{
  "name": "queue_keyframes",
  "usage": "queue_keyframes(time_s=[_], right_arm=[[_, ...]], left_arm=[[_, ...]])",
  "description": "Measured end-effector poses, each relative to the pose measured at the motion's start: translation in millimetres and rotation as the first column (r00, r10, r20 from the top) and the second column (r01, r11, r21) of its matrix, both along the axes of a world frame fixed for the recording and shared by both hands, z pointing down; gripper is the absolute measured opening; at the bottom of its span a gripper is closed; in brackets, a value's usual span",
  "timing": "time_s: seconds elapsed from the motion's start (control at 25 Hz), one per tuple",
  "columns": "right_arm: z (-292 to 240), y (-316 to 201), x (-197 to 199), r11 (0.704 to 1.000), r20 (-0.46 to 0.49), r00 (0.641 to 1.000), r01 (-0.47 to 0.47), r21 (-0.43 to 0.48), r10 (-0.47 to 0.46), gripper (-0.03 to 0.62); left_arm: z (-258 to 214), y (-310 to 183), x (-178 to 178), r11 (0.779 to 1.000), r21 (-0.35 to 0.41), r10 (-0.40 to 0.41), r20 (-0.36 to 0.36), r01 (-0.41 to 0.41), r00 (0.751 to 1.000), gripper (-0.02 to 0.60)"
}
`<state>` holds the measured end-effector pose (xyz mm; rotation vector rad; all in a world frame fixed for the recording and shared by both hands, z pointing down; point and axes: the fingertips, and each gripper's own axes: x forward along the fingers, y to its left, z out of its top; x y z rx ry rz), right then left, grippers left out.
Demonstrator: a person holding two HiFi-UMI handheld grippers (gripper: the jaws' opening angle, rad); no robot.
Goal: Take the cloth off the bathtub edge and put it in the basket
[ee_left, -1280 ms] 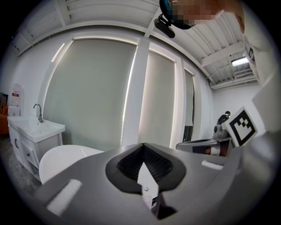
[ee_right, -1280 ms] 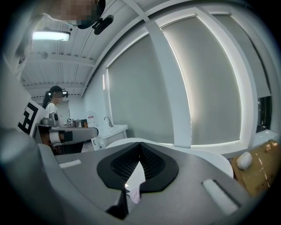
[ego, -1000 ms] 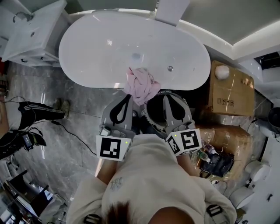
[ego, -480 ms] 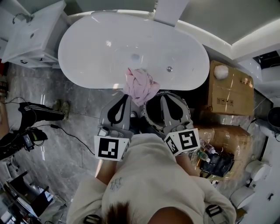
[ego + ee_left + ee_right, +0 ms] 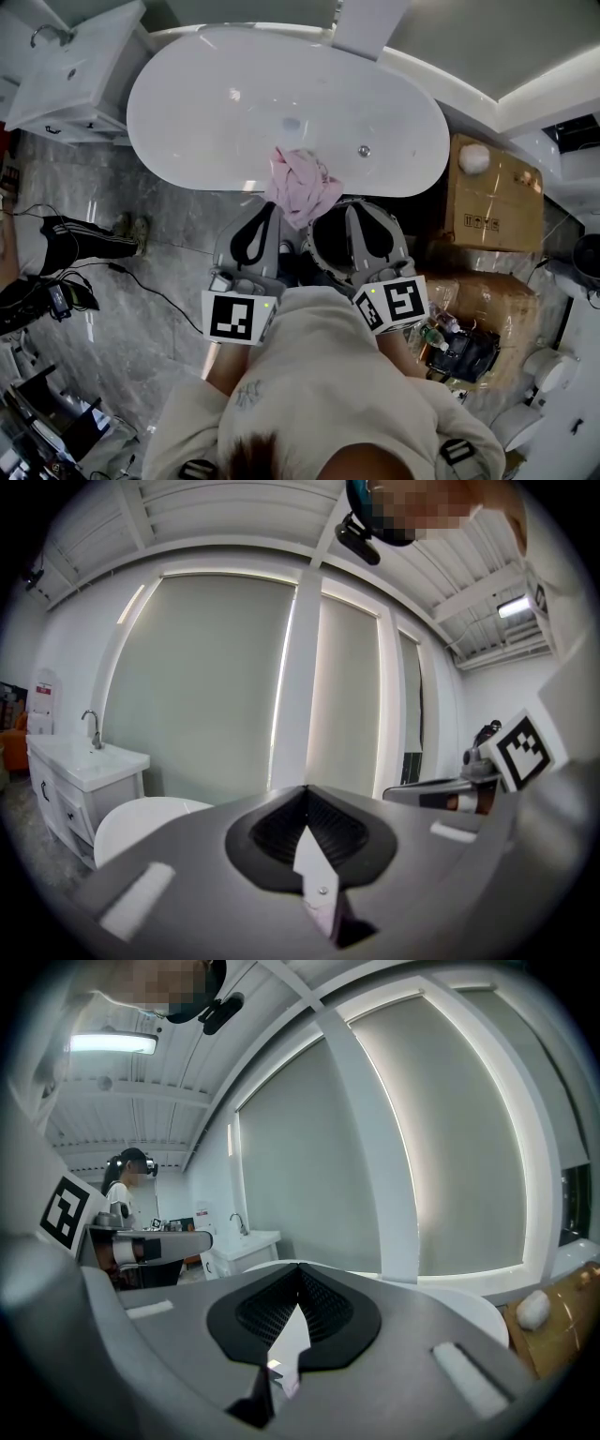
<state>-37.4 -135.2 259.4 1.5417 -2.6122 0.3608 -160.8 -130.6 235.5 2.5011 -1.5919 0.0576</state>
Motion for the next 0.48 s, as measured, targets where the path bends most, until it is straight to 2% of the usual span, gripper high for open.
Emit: queue_keyframes(time_s=[0.12, 0.2, 0.36, 0.48], right_arm=[[-0.2, 1.0, -0.6, 1.000, -0.001, 1.000, 0.002, 0.002, -0.002, -0.002], [0.0, 1.3, -1.2, 1.000, -0.001, 1.000, 0.002, 0.002, -0.002, -0.002], [-0.4, 1.2, -5.0, 1.000, -0.003, 1.000, 0.015, 0.008, -0.015, -0.002], [5.9, 0.7, -8.4, 1.000, -0.015, 1.000, 0.027, -0.005, -0.027, 0.000]], left_arm=[[0.7, 1.2, -1.7, 1.000, 0.008, 0.000, 0.008, 0.000, 1.000, 0.043], [4.7, 2.2, -4.9, 1.000, 0.021, 0.006, 0.042, -0.007, 0.999, 0.043], [2.1, -0.1, -5.0, 1.000, 0.003, -0.001, 0.008, 0.001, 1.000, 0.043], [9.3, -0.6, -9.9, 1.000, 0.009, 0.005, 0.043, -0.005, 0.999, 0.043]])
